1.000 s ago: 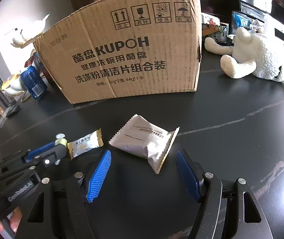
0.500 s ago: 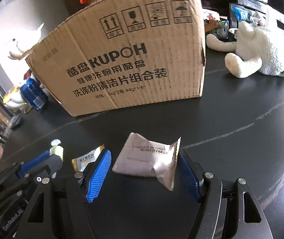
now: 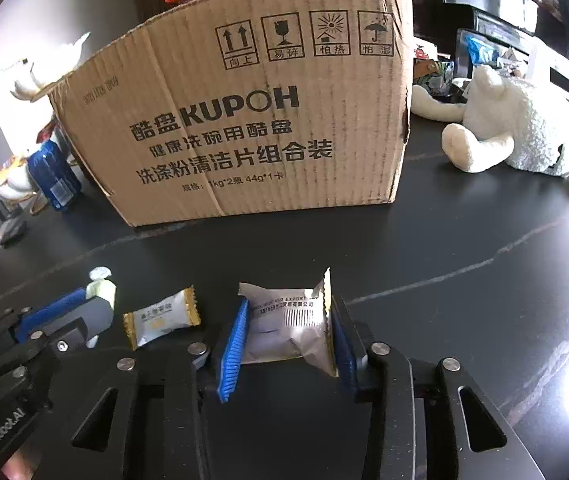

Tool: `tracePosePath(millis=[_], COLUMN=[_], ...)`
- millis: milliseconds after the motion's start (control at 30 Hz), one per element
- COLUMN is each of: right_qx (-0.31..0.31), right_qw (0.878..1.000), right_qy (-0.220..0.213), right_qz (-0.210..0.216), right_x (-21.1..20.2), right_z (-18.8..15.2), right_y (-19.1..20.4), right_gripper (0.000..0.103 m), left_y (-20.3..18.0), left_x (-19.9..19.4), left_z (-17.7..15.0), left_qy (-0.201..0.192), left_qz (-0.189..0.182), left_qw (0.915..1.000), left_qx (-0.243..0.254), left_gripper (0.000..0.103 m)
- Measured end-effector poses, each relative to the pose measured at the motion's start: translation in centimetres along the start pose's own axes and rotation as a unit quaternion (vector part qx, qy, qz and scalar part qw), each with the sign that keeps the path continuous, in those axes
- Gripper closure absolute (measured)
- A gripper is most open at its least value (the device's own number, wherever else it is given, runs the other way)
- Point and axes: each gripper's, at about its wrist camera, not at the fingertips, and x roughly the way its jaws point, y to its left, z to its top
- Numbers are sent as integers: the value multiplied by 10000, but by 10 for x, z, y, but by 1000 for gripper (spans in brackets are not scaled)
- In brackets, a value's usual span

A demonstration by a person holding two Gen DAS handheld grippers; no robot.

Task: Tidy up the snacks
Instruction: 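Carry both held snacks into the cardboard box and open both grippers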

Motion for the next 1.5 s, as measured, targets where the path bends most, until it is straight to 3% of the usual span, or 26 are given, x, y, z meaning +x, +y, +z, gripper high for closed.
tracePosePath(millis=[267,700,1100,1300,1500], right_qx=[225,106,35,-94,-211], right_qw=[9993,9954,9903,9885,9878], right_qy=[-181,-865,-1349,-1479,-1534], right_qz=[233,394,329,289,169], right_x=[-27,-92,-122,-124,-121], right_z=[5,35,89,118,147], right_y=[-7,6,5,10,13], right_gripper=[66,66,66,66,66], left_y=[-12,-32,-40,-36,-27], left_x=[-19,-71,-100,-99,-85], left_z=[5,41,101,125,147], left_qy=[-134,-760,-1271,-1283,-1213], left_qz=[16,31,109,-21,88], left_qw=[9999,9960,9879,9880,9883], left_qx=[91,476,887,860,922], left_gripper=[82,82,82,82,82])
